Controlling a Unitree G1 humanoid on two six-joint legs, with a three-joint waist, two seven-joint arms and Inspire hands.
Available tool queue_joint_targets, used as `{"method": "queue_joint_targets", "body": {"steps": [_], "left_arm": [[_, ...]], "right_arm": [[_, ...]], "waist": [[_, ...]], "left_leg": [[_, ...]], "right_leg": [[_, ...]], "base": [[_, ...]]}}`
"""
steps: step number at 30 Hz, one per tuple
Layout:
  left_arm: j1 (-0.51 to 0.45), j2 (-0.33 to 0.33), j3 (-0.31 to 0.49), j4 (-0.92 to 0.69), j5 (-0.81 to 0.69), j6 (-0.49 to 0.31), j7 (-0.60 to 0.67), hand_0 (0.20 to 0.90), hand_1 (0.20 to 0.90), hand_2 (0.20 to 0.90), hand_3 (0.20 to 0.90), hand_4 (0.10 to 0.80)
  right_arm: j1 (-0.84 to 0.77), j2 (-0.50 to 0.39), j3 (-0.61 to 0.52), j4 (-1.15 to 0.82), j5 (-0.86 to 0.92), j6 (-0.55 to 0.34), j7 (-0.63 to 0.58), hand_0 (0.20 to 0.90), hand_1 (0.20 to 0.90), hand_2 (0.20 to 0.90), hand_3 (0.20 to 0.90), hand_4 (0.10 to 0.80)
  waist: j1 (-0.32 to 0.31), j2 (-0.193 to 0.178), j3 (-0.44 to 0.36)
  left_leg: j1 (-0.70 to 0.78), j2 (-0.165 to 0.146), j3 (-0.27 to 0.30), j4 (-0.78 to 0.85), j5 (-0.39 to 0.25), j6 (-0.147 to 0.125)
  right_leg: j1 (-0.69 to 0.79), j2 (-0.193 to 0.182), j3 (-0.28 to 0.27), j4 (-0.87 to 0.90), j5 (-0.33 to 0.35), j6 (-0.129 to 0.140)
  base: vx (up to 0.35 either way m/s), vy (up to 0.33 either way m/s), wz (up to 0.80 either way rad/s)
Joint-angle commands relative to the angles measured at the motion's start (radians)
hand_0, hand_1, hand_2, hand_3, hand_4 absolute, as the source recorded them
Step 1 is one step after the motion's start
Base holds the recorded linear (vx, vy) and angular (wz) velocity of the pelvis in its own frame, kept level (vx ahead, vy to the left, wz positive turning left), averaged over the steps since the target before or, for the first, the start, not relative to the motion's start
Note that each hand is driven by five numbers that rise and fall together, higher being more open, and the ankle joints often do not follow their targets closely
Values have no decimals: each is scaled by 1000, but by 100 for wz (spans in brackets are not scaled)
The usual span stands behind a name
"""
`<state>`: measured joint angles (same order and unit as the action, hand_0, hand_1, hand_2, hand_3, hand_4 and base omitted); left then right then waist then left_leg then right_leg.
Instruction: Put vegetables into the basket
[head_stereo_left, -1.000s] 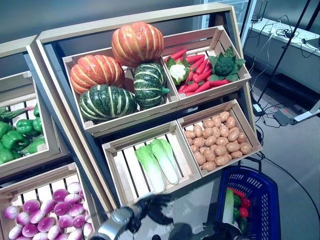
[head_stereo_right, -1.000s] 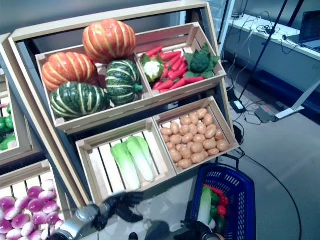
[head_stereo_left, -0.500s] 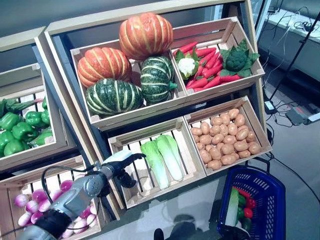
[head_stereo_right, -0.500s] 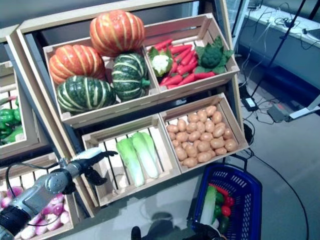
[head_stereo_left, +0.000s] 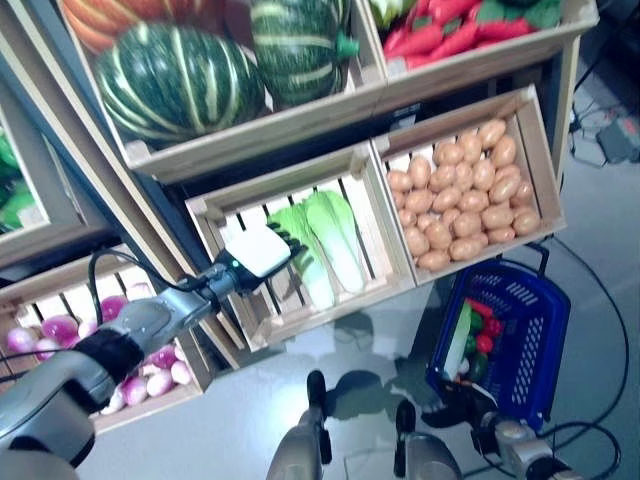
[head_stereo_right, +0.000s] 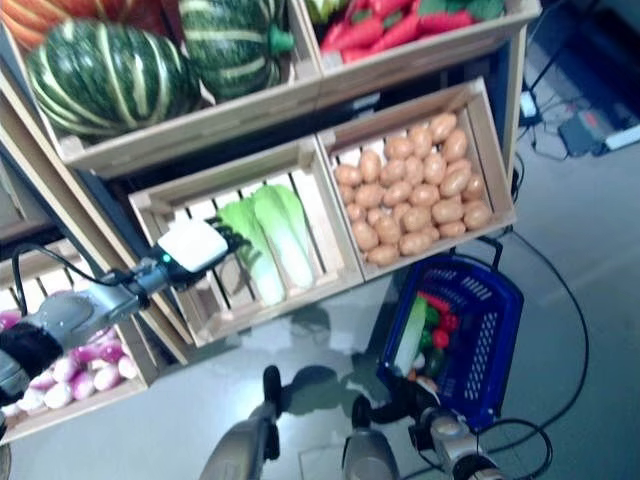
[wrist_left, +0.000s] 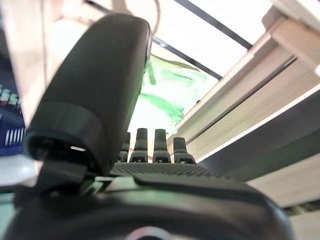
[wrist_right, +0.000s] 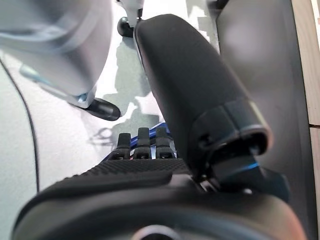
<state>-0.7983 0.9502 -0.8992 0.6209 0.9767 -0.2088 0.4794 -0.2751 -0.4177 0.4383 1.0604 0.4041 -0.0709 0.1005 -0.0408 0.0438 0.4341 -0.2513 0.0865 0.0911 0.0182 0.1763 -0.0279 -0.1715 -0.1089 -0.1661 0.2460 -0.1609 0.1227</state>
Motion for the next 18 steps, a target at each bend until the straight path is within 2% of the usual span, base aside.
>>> {"method": "queue_joint_targets", "body": {"steps": [1, 4, 10, 13, 18], "left_arm": [[-110, -34, 56, 64, 54, 37, 235, 900, 900, 900, 900, 800], [-161, -67, 43, 134, 85, 43, 271, 900, 900, 900, 900, 800], [-233, -102, -13, 210, 159, 51, 229, 900, 900, 900, 900, 800], [-246, -98, -25, 224, 183, 46, 246, 900, 900, 900, 900, 800], [-285, -92, -42, 223, 209, 48, 251, 900, 900, 900, 900, 800]], "right_arm": [[2, -50, 20, -47, 61, -56, -6, 900, 900, 900, 900, 800], [-43, -44, 26, -54, 52, -45, -12, 900, 900, 900, 900, 800], [-100, -50, 24, -63, 72, -13, -33, 900, 900, 900, 900, 800], [-108, -53, 15, -60, 74, -20, -33, 900, 900, 900, 900, 800], [-129, -59, 5, -70, 88, -10, -55, 900, 900, 900, 900, 800]], "waist": [[-18, -31, 6], [-25, -41, 28], [-36, -58, 62], [-39, -60, 74], [-46, -65, 86]], "left_leg": [[-98, 28, -25, 266, -188, -55], [-167, 32, -25, 343, -209, -48], [-296, 48, -29, 501, -262, -49], [-329, 50, -29, 543, -280, -55], [-380, 43, -28, 592, -304, -49]], "right_leg": [[-123, -22, 56, 50, 84, -60], [-202, -19, 69, 142, 58, -69], [-330, -27, 80, 316, 7, -75], [-359, -31, 87, 350, -3, -70], [-421, -34, 99, 410, -17, -66]], "base": [[-139, 6, -2], [-104, 23, 3], [-58, 18, 0], [-8, 14, -7], [6, 27, -3]]}}
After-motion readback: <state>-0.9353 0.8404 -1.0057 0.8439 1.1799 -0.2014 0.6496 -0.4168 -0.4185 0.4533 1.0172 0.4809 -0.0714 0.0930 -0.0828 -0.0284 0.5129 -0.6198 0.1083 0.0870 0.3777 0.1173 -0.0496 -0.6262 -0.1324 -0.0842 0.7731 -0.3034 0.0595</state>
